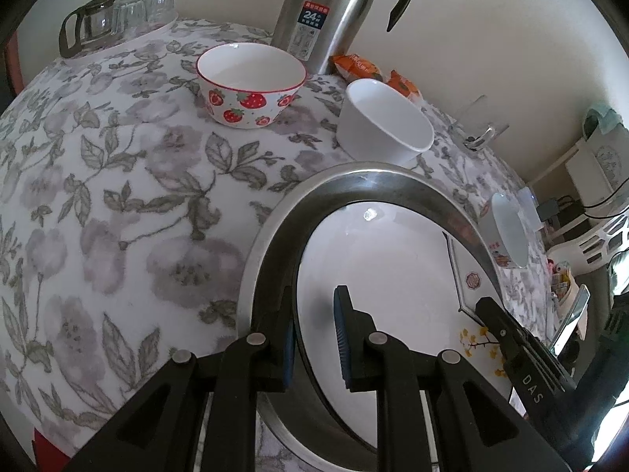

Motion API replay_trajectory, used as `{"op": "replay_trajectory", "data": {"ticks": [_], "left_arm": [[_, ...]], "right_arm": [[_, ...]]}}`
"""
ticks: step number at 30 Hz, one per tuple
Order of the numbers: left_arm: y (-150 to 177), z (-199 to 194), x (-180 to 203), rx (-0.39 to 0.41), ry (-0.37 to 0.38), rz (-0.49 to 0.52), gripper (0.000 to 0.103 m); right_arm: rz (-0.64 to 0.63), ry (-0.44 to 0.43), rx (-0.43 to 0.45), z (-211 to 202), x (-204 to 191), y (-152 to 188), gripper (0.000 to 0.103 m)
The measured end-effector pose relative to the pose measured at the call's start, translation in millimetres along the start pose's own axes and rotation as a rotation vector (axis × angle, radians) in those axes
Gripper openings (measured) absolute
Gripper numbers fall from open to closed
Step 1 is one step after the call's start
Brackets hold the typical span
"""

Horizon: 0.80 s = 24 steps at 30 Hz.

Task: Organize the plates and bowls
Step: 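Lower the held white plate into the steel basin with both tools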

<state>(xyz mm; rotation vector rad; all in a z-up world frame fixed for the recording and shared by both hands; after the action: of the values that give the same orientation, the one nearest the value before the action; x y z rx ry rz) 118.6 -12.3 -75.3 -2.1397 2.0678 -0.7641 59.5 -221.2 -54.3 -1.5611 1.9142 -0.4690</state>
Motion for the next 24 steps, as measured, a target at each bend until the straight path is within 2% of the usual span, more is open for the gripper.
{"op": "replay_trajectory", "data": {"ticks": [24], "left_arm": [[1.0,13.1,1.5,-0.054,-0.011,0.007,0.023]], "right_arm": [[-0.008,0.025,-0.03,7.5,3.0,3.8,0.015]]}}
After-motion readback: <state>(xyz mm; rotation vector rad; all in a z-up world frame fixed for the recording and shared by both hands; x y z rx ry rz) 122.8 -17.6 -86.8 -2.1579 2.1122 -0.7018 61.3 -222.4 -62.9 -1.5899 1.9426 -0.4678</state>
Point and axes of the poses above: each gripper's, at about its wrist camera, not at the fingertips, and z roughly the way its jaws point, x to its right, y to its underside, the point moved 3 cm from there along z, roughly the way its jaws point, and after that the axes turned 2 degrees about -y, right-handed, at the moved point
